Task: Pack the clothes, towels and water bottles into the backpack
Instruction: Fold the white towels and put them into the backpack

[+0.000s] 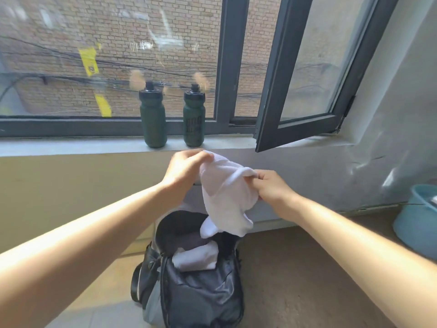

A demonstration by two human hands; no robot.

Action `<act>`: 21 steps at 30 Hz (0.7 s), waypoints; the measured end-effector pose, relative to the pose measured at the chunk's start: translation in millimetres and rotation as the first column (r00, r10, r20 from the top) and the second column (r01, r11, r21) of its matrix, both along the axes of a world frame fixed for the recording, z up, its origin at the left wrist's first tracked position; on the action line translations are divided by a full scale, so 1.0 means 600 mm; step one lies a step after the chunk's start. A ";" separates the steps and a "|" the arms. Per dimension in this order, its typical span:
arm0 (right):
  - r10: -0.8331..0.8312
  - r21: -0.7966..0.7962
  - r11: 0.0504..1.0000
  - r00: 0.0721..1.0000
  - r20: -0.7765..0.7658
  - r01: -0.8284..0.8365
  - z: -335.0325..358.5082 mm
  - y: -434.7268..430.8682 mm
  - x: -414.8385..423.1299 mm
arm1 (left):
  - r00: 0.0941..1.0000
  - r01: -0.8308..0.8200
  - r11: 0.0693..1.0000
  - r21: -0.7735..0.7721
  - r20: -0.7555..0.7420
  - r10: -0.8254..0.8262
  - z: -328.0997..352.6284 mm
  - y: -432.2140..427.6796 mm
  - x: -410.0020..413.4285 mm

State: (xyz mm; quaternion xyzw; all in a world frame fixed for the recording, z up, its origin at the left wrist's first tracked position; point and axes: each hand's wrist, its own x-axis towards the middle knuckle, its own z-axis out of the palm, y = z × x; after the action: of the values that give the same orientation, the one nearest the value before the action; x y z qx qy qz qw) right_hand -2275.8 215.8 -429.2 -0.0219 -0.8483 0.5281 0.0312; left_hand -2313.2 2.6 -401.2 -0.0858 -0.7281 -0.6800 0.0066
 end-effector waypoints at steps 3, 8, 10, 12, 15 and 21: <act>0.033 -0.092 0.995 0.999 0.014 -0.032 0.013 -0.012 0.015 | 0.981 0.135 0.965 0.223 0.107 -0.162 -0.029 -0.019 0.007; 0.039 -0.282 0.959 0.999 0.038 -0.027 0.044 -0.025 0.013 | 0.940 0.258 0.931 0.260 0.153 -0.303 -0.052 -0.027 0.010; 0.025 -0.427 0.904 0.998 0.050 -0.001 0.056 -0.030 0.011 | 0.926 0.301 0.927 0.225 0.165 -0.341 -0.060 -0.027 0.009; 0.038 -0.513 0.858 0.997 0.072 0.004 0.062 -0.033 0.007 | 0.874 0.394 0.902 0.175 0.232 -0.427 -0.072 -0.025 0.010; 0.109 -0.508 0.861 0.986 0.128 -0.029 0.070 -0.035 0.006 | 0.752 0.622 0.779 0.084 0.215 -0.623 -0.075 -0.022 0.017; 0.358 -0.169 0.925 0.929 0.092 -0.340 0.050 -0.018 0.014 | 0.956 0.253 0.919 -0.303 -0.070 -0.286 -0.082 -0.011 0.002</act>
State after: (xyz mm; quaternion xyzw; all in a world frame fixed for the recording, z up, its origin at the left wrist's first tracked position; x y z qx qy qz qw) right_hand -2267.6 205.1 -399.3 0.0954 -0.7968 0.5852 -0.1164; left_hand -2312.3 -4.1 -450.4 -0.2236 -0.7998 -0.5540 -0.0589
